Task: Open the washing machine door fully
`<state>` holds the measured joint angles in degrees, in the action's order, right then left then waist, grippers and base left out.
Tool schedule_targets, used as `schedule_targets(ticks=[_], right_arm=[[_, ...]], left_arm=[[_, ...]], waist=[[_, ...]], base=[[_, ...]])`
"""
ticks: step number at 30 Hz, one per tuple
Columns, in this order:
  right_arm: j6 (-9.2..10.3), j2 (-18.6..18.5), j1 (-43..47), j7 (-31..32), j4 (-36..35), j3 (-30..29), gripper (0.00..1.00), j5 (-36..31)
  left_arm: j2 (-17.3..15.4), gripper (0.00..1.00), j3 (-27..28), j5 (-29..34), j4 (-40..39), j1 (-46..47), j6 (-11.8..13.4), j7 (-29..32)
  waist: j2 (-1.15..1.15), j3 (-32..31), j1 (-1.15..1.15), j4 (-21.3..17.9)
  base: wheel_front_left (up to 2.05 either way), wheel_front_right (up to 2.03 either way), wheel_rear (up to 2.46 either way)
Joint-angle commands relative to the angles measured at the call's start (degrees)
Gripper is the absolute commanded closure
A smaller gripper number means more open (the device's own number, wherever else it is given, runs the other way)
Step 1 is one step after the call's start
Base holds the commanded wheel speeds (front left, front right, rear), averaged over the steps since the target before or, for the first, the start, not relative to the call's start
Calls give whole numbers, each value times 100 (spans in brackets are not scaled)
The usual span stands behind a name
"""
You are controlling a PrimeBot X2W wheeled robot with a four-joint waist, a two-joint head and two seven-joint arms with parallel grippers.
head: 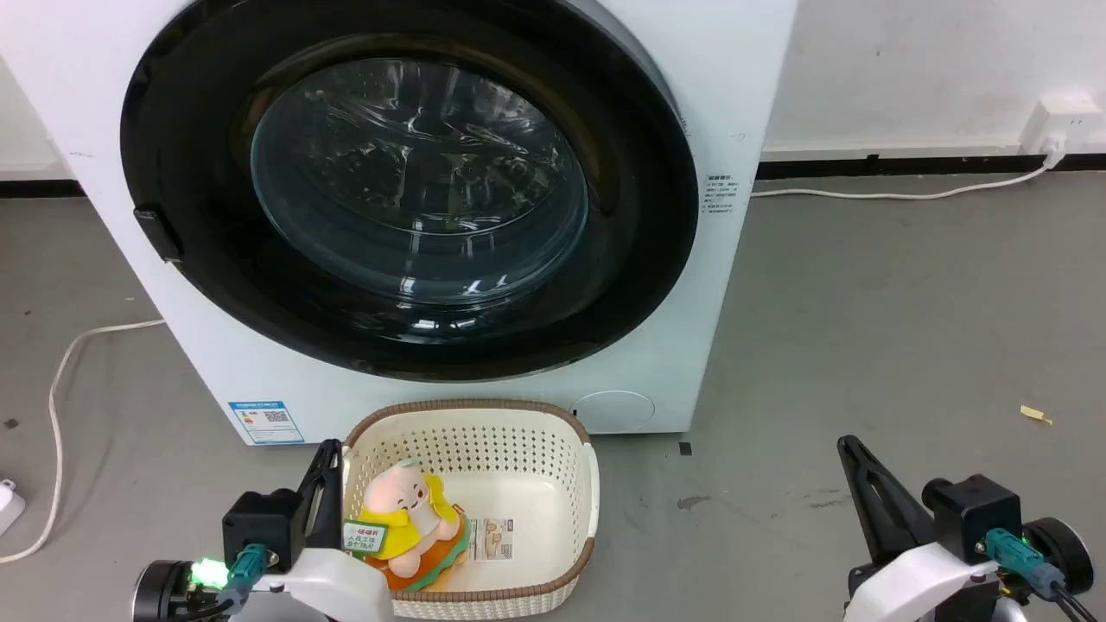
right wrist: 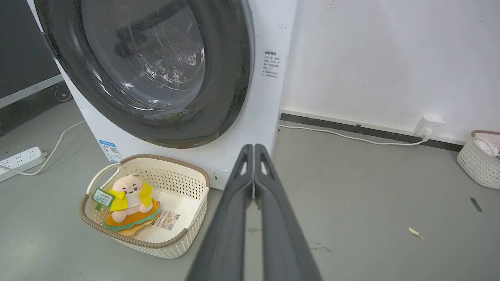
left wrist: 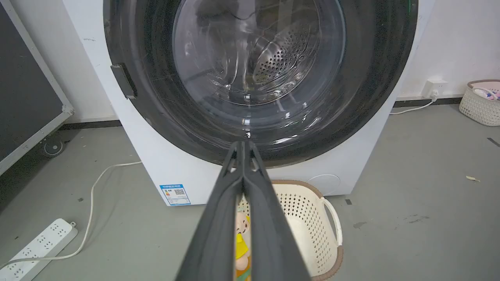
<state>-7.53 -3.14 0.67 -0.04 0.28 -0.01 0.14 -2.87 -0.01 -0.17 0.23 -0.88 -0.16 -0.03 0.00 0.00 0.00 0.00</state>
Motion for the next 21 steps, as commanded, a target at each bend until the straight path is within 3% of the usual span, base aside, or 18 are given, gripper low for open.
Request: schedule_targets(ticks=[1,21], right_arm=[[4,26,-67,4,-28,1,100,-14],[4,26,-67,4,-28,1,100,-14]], left_arm=[[0,100,1,17,-23,88,16,3],[0,100,1,17,-23,88,16,3]], waist=[[0,0,0,0],[0,0,0,0]], base=[[0,0,0],[0,0,0]])
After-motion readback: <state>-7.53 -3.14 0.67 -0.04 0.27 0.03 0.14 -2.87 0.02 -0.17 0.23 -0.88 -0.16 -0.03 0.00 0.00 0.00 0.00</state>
